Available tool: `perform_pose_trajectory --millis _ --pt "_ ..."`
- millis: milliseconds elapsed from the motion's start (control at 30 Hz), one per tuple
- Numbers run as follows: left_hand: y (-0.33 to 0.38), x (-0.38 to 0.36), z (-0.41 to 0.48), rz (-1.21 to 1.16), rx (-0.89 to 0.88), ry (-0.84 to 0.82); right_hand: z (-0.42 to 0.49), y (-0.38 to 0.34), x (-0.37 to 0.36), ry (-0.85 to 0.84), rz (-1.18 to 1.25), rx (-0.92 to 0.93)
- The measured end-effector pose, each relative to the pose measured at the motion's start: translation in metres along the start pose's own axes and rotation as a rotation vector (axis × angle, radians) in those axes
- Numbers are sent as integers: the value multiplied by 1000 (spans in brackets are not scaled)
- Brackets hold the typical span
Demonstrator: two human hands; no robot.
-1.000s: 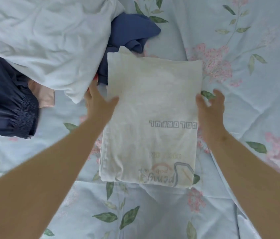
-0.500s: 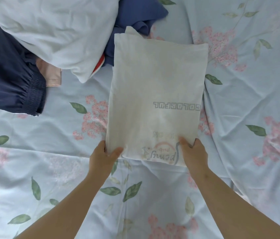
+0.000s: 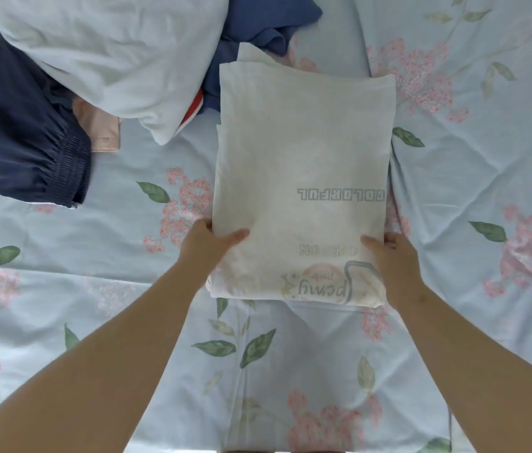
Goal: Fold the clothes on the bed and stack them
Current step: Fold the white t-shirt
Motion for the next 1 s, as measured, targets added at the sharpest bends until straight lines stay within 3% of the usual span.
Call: perform_pose_trajectory --millis 100,267,433,567,800,900,1000 --pt "30 -3 18 -146 -49 53 22 -31 -8 -46 264 30" --pt "55 -19 38 -530 21 -82 49 -54 -10 -35 299 -57" --pt "76 -14 29 -576 40 -239 35 -79 -2 -181 454 -66" --pt "111 9 0 -641 -108 -308 9 -103 25 -246 595 17" --pt "124 47 -82 -594 -326 -306 -71 -109 80 -218 507 174" --pt "81 50 -114 -518 -259 -289 -98 -67 82 -202 434 137" --pt "16 39 -135 -398 -117 -248 -122 -11 65 -255 213 74"
Point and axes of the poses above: each hand's wrist, its own z-axis towards the middle knuckle, its own x-axis out of the back of the hand, y = z × x, the point moved 8 cm from there along z, towards the middle knuckle, and after that the axes turned 9 degrees about -z, right-handed, at the moved point
